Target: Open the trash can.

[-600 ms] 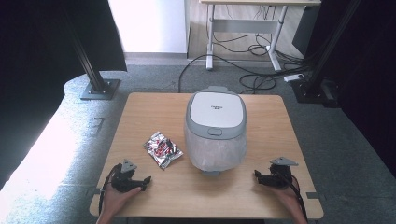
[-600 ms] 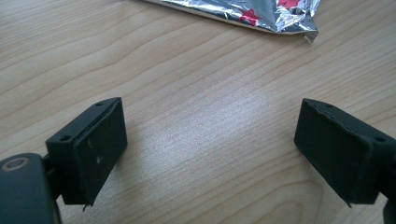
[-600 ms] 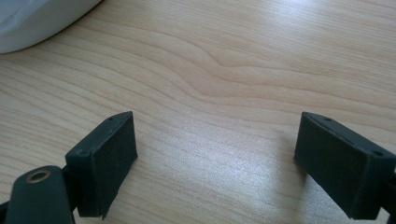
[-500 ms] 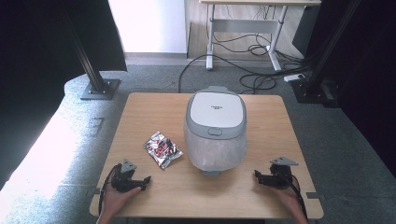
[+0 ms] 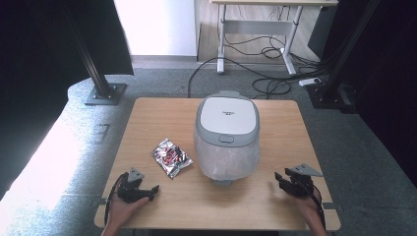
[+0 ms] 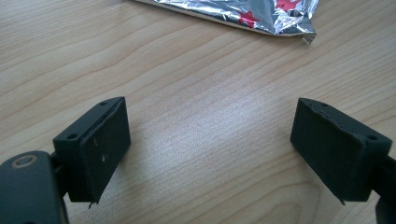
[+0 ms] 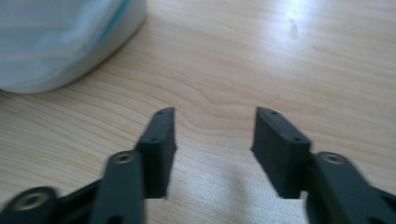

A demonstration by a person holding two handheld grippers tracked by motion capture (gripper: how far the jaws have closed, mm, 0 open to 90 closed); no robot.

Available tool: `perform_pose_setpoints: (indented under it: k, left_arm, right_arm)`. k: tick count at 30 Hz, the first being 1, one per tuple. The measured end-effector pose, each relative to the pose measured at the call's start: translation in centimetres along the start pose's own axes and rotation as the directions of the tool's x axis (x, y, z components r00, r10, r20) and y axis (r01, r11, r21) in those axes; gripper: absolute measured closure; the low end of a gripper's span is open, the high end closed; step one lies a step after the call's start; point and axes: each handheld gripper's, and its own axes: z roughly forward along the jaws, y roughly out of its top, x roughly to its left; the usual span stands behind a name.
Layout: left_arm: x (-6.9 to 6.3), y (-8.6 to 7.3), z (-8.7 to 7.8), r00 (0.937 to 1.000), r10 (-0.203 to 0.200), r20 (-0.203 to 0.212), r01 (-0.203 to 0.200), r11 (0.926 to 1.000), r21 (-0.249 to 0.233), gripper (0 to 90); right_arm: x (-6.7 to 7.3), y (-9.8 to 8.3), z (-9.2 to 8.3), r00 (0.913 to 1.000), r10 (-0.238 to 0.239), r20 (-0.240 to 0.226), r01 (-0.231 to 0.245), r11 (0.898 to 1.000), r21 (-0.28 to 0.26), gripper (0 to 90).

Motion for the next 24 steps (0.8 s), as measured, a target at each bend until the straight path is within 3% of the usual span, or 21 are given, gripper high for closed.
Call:
perform_pose_setpoints:
  k: [2, 7, 11, 24]
  left_arm:
    - [0.0, 0.0, 0.0, 1.0, 0.0, 0.0, 0.0, 1.0, 0.0, 11.8]
    - [-0.1, 0.0, 0.0, 1.0, -0.001, -0.001, 0.001, 1.0, 0.0, 11.8]
    - [-0.1, 0.1, 0.1, 1.0, 0.0, 0.0, 0.0, 1.0, 0.0, 11.8]
    - [-0.2, 0.2, 0.1, 1.0, 0.004, 0.003, -0.004, 1.0, 0.001, 11.8]
  right_arm:
    - [-0.1, 0.1, -0.2, 0.9999, -0.009, -0.006, 0.009, 1.0, -0.004, 59.6]
    - [-0.2, 0.6, -1.2, 0.9992, -0.025, -0.031, 0.024, 0.999, -0.032, 81.0]
    - [-0.2, 1.2, -1.9, 0.9976, -0.024, -0.066, 0.02, 0.998, -0.059, 89.5]
    - [0.1, 2.4, -3.3, 0.9906, -0.038, -0.131, 0.024, 0.994, -0.107, 90.0]
